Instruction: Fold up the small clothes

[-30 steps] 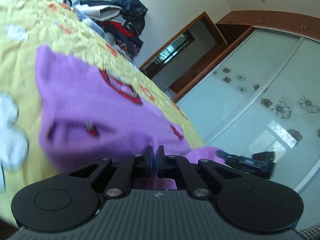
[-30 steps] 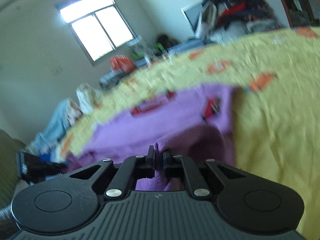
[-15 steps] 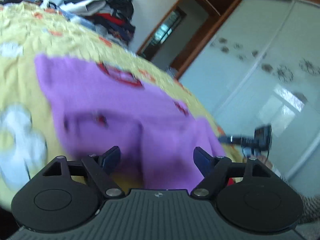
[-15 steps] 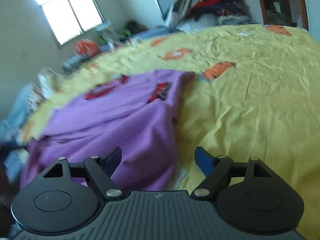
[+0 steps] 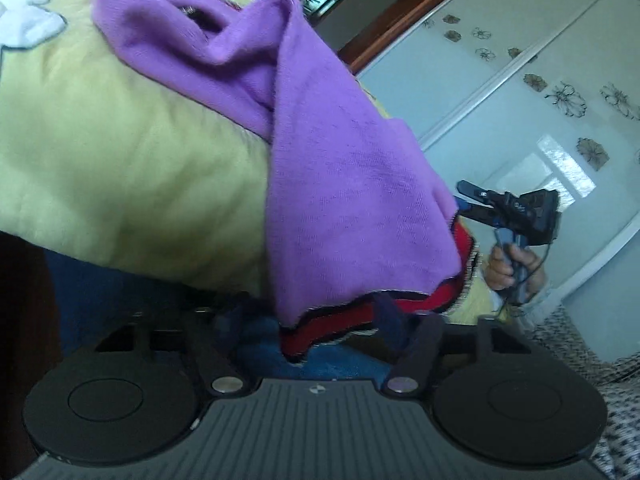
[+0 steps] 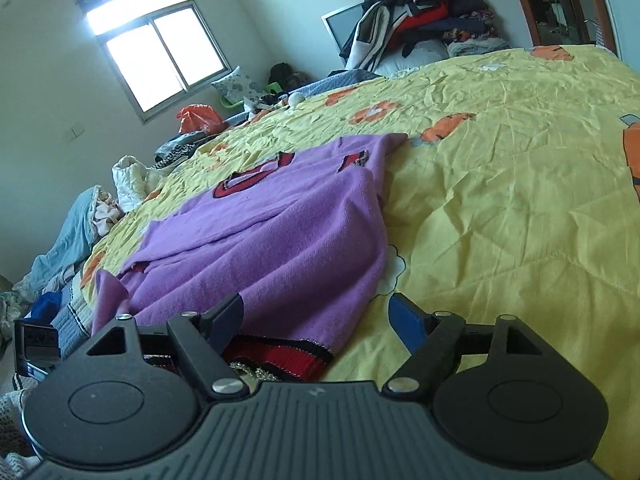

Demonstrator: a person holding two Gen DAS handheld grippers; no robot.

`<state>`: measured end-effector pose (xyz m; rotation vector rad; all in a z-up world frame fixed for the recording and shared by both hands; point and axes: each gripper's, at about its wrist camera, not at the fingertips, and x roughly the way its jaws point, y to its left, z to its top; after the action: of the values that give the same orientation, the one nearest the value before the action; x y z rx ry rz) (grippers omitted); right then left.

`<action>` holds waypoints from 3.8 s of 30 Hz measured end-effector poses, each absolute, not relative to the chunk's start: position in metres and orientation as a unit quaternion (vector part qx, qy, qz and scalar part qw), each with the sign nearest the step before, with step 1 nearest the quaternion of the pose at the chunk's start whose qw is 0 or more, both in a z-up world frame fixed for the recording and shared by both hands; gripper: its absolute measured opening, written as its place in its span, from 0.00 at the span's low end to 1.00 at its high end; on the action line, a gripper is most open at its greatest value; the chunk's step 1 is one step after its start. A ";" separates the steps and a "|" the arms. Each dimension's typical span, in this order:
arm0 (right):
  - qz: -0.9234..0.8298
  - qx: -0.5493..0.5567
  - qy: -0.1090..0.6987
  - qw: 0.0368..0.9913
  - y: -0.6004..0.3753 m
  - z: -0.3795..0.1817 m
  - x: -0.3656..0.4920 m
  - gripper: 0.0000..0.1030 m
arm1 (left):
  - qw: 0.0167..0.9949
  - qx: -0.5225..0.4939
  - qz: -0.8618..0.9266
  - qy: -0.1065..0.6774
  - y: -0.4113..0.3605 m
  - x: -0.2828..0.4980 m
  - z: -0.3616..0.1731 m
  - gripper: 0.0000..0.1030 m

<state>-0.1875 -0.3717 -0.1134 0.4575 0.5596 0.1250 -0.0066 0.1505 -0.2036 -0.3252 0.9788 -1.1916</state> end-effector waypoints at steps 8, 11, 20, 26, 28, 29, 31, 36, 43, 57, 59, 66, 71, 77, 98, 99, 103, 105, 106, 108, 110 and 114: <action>0.066 0.210 0.272 0.937 -0.364 -0.111 -0.191 0.78 | 0.702 -0.124 -0.534 0.455 0.144 -0.010 -0.201 0.03; 0.056 0.202 0.270 0.940 -0.361 -0.108 -0.199 0.78 | 0.702 -0.124 -0.542 0.446 0.141 -0.017 -0.194 0.03; 0.035 0.131 0.298 0.945 -0.341 -0.106 -0.203 0.78 | 0.706 -0.184 -0.542 0.417 0.139 -0.017 -0.170 0.03; 0.044 0.249 0.319 0.914 -0.366 -0.123 -0.181 0.55 | 0.708 -0.201 -0.539 0.410 0.138 -0.012 -0.164 0.03; 0.055 0.280 0.332 0.899 -0.367 -0.131 -0.177 0.13 | 0.704 -0.203 -0.541 0.413 0.139 -0.011 -0.165 0.03; 0.058 0.266 0.331 0.904 -0.361 -0.132 -0.177 0.10 | 0.706 -0.203 -0.538 0.415 0.138 -0.010 -0.166 0.03; 0.045 0.247 0.328 0.911 -0.353 -0.128 -0.178 0.06 | 0.704 -0.211 -0.536 0.416 0.139 -0.011 -0.168 0.03; 0.055 0.288 0.259 0.920 -0.359 -0.115 -0.200 0.04 | 0.716 -0.224 -0.531 0.395 0.146 -0.018 -0.160 0.03; 0.082 0.351 0.146 0.921 -0.365 -0.095 -0.243 0.04 | 0.727 -0.225 -0.541 0.357 0.167 -0.032 -0.113 0.03; 0.081 0.407 0.093 0.905 -0.366 -0.099 -0.317 0.04 | 0.691 -0.235 -0.545 0.413 0.183 -0.080 -0.094 0.03; 0.077 0.416 0.093 0.901 -0.364 -0.104 -0.327 0.04 | 0.686 -0.247 -0.535 0.427 0.188 -0.088 -0.101 0.03; 0.084 0.473 0.045 0.876 -0.369 -0.125 -0.362 0.04 | 0.673 -0.313 -0.524 0.418 0.215 -0.098 -0.106 0.00; 0.063 0.468 0.074 0.878 -0.374 -0.135 -0.353 0.04 | 0.679 -0.324 -0.508 0.420 0.222 -0.087 -0.112 0.00; 0.072 0.438 0.113 0.889 -0.369 -0.136 -0.337 0.06 | 0.697 -0.218 -0.469 0.497 0.196 -0.056 -0.149 0.50; 0.094 0.427 0.098 0.894 -0.366 -0.123 -0.336 0.07 | 0.639 -0.221 -0.255 0.691 0.125 -0.039 -0.176 0.76; 0.094 0.429 0.098 0.893 -0.367 -0.124 -0.336 0.07 | 0.640 -0.216 -0.246 0.695 0.124 -0.039 -0.175 0.76; 0.097 0.430 0.091 0.893 -0.367 -0.123 -0.339 0.07 | 0.643 -0.206 -0.223 0.703 0.106 -0.037 -0.167 0.84; 0.098 0.431 0.086 0.893 -0.367 -0.124 -0.340 0.07 | 0.644 -0.188 -0.217 0.709 0.097 -0.036 -0.173 0.85; 0.098 0.433 0.085 0.892 -0.368 -0.125 -0.340 0.07 | 0.643 -0.184 -0.215 0.711 0.093 -0.035 -0.174 0.89; 0.102 0.434 0.081 0.891 -0.368 -0.126 -0.341 0.07 | 0.640 -0.179 -0.213 0.716 0.082 -0.033 -0.177 0.97; 0.106 0.432 0.078 0.892 -0.368 -0.126 -0.341 0.07 | 0.640 -0.178 -0.207 0.718 0.071 -0.032 -0.177 0.99; 0.111 0.422 0.073 0.897 -0.363 -0.125 -0.340 0.07 | 0.652 -0.169 -0.209 0.709 0.062 -0.032 -0.181 0.55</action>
<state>-0.3401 -0.3634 -0.1251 0.8753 0.1506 0.2290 -0.0323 0.0624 -0.1808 -0.3843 1.6100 -0.4752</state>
